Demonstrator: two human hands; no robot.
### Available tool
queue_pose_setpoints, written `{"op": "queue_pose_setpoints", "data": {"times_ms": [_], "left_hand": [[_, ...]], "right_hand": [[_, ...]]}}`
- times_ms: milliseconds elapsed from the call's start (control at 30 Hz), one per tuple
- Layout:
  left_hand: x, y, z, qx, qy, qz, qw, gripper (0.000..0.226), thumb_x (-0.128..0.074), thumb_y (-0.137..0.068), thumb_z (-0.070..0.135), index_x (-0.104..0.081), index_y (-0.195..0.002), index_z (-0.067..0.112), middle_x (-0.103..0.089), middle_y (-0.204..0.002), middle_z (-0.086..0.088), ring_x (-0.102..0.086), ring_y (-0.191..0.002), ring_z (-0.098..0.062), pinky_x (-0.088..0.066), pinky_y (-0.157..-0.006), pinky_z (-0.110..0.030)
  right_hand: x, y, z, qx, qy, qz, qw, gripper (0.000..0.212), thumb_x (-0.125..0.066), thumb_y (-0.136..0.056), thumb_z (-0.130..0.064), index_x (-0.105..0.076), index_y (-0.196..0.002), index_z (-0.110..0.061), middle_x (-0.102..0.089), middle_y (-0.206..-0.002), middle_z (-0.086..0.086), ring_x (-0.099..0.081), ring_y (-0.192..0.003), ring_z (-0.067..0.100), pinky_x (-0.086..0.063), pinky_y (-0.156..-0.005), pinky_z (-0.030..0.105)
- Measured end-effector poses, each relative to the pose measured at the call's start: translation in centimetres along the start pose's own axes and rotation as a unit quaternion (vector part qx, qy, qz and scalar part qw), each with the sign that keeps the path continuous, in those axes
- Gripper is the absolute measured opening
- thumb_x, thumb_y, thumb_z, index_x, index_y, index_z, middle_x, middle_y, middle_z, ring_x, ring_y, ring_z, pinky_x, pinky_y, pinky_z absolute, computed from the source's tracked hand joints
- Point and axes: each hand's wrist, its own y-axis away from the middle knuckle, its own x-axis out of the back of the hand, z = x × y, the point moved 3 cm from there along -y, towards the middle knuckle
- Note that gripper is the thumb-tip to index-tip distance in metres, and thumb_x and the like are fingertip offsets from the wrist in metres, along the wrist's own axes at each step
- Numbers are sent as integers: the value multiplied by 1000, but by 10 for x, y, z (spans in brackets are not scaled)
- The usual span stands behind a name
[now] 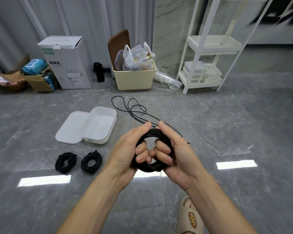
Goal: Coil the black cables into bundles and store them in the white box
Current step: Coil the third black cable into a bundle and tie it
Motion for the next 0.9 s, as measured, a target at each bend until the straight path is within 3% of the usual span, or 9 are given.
{"op": "queue_pose_setpoints", "data": {"times_ms": [100, 200, 367, 567, 633, 700, 733, 800, 900], "left_hand": [[-5, 2, -3, -30, 9, 6, 1000, 20, -75, -77, 34, -62, -73, 19, -29, -44, 4, -27, -33, -10, -38, -37, -24], [-7, 1, -9, -35, 1, -2, 999, 36, -75, -71, 35, -55, -94, 15, -35, -47, 3, -29, -34, -10, -38, -38, -25], [1, 3, -10, 23, -91, -70, 993, 33, -70, -80, 38, -64, -104, 16, -60, -70, 2, -48, -47, -13, -48, -56, -29], [-3, 4, -10, 54, -187, -32, 980, 38, -58, -90, 55, -79, -74, 28, -34, -51, 6, -30, -42, -10, -44, -52, -25], [-3, 3, -10, 22, -160, 20, 987, 42, -58, -92, 52, -79, -83, 17, -35, -47, 2, -29, -38, -10, -39, -45, -23], [0, 0, -9, -4, -117, 77, 990, 50, -61, -92, 46, -71, -96, -3, -30, -47, -1, -26, -37, -12, -37, -41, -23], [1, -1, -9, -14, -101, 98, 990, 49, -64, -91, 45, -66, -85, -3, -27, -46, 1, -25, -37, -12, -37, -39, -24], [1, -2, -10, -28, -66, 120, 990, 43, -67, -89, 43, -49, -66, 12, -23, -43, 5, -24, -37, -11, -37, -39, -25], [-1, -2, -15, -35, -39, 121, 991, 43, -67, -90, 44, -44, -64, 19, -22, -42, 7, -23, -36, -9, -34, -42, -25]], "right_hand": [[1, -1, 2, -15, -25, 54, 998, 37, -68, -82, -50, -53, -89, -16, -20, -42, -4, -29, -34, 13, -48, -44, 30], [9, -3, 1, 5, -12, 127, 992, 39, -69, -88, -45, -48, -70, -18, -17, -42, -5, -19, -31, 11, -34, -38, 22], [19, -1, -3, 20, 105, 135, 985, 34, -65, -93, -41, -48, -75, -18, -36, -42, -4, -18, -31, 6, -16, -33, 14], [17, -4, 6, -9, 217, 95, 972, 39, -57, -95, -56, -54, -85, -18, -34, -49, -3, -24, -37, 8, -26, -36, 18], [16, -4, 6, -25, 169, 80, 982, 46, -53, -96, -58, -60, -100, -13, -42, -49, 0, -35, -39, 13, -39, -41, 23], [15, -4, 7, -38, 126, 55, 990, 48, -53, -96, -57, -59, -108, -11, -47, -53, 3, -44, -44, 17, -47, -49, 26], [15, -4, 9, -34, 126, 46, 990, 47, -54, -96, -56, -60, -107, -11, -45, -52, 2, -44, -45, 16, -48, -51, 26], [13, -6, 13, -11, 136, 57, 989, 41, -56, -96, -53, -64, -101, -13, -35, -49, -2, -38, -46, 14, -44, -50, 24], [9, -8, 15, 30, 119, 97, 988, 32, -60, -95, -46, -56, -92, -14, -25, -46, -5, -27, -43, 11, -34, -45, 22]]}}
